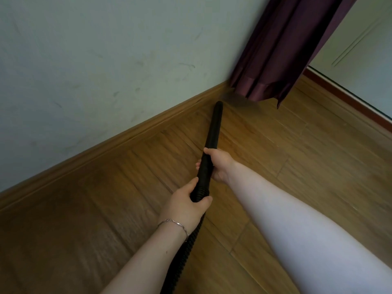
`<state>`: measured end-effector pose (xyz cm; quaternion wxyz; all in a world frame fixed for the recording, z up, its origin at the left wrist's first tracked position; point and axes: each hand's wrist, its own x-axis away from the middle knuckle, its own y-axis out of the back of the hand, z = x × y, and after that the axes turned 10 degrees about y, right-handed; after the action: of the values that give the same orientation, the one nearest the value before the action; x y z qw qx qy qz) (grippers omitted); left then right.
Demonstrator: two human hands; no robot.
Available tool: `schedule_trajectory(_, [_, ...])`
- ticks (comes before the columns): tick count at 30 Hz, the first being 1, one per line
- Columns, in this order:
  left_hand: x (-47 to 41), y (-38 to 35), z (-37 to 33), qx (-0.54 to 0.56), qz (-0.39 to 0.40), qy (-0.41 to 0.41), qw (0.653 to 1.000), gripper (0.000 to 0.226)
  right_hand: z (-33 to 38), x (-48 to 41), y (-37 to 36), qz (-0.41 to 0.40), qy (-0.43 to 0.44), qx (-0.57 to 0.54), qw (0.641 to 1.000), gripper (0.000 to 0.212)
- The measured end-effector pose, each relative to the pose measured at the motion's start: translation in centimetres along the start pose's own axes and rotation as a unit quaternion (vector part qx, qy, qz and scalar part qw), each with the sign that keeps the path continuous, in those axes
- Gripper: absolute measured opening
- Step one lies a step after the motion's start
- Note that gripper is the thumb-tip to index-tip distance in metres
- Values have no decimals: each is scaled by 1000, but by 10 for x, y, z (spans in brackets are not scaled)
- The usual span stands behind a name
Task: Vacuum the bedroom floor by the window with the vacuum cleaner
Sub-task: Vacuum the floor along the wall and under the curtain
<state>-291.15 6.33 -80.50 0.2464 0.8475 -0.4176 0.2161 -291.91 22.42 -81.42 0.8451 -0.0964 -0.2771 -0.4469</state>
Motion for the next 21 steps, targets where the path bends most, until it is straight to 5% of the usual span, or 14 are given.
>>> schedule_trajectory(21, [26,27,11,-23,-15,24,999,37,-17,32,-28,9,57,-21,998,47])
